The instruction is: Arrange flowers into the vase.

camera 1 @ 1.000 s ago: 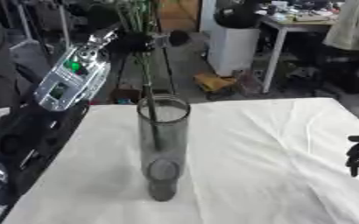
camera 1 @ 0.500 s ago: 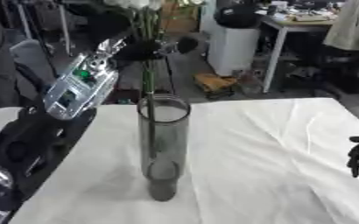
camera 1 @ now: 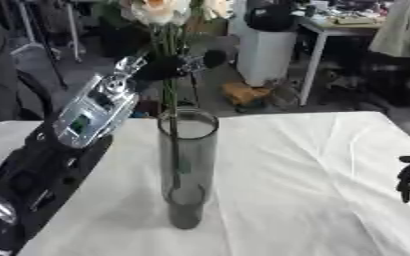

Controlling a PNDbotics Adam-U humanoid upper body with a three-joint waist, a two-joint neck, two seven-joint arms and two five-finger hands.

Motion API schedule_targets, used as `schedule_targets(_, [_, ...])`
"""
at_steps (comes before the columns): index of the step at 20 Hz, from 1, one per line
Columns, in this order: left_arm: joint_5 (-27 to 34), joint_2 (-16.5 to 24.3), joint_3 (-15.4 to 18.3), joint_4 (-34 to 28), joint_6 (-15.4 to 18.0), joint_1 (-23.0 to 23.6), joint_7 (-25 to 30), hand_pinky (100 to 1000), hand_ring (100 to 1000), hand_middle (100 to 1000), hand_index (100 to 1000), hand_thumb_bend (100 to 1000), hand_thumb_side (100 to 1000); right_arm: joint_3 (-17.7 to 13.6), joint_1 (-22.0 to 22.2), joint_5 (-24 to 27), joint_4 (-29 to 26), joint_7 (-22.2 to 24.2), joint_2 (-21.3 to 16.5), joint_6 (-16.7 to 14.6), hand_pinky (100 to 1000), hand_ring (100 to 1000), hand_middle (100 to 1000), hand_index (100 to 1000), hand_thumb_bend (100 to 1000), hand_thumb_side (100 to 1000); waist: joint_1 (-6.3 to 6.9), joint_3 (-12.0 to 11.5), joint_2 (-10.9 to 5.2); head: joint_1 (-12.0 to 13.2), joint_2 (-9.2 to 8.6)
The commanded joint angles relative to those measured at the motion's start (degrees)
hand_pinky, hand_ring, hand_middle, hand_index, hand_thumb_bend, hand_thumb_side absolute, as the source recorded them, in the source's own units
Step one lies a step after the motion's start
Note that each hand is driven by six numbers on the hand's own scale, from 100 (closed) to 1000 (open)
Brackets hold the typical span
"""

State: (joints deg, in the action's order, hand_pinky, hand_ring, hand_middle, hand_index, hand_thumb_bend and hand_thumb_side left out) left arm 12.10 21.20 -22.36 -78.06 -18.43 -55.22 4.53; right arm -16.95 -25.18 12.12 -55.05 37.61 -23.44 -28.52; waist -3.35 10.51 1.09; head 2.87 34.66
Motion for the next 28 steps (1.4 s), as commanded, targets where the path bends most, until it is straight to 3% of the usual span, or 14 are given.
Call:
schedule_targets(1, [0.01, 0.89, 0.18, -1.72, 0.45, -0.77, -0.89, 100, 100, 100, 190, 1000, 575, -0.47, -0.71, -0.32, -0.91, 2.94, -1.27, -3.02, 317, 474, 518, 800, 100, 742, -0.21, -0.08, -0.44, -0.04, 0.16])
schedule_targets(12, [-4.06, 1.62, 0.34, -2.79, 1.34, -0.17, -1.97, 100, 100, 100, 277, 1000, 664, -0.52, -0.76, -0.29, -0.88, 2.98, -1.23, -3.08, 317, 474, 517, 800, 100, 742, -0.22, -0.2, -0.4, -0.02, 0.1])
schedule_targets(21, [-11.39, 2.13, 0.91, -2.12, 2.27, 0.06, -0.63, 100, 100, 100, 331, 1000, 705, -0.58, -0.71, -0.28, -0.89, 3.03, -1.26, -3.08, 317, 474, 516, 800, 100, 743, -0.18, -0.22, -0.34, 0.0, 0.04])
schedule_targets(28, [-11.7, 2.07, 1.06, -1.61, 2.55, 0.45, -0.45, 100, 100, 100, 343, 1000, 708, -0.63, -0.72, -0.24, -0.85, 2.99, -1.26, -3.11, 317, 474, 516, 801, 100, 744, -0.25, -0.23, -0.29, 0.0, -0.02])
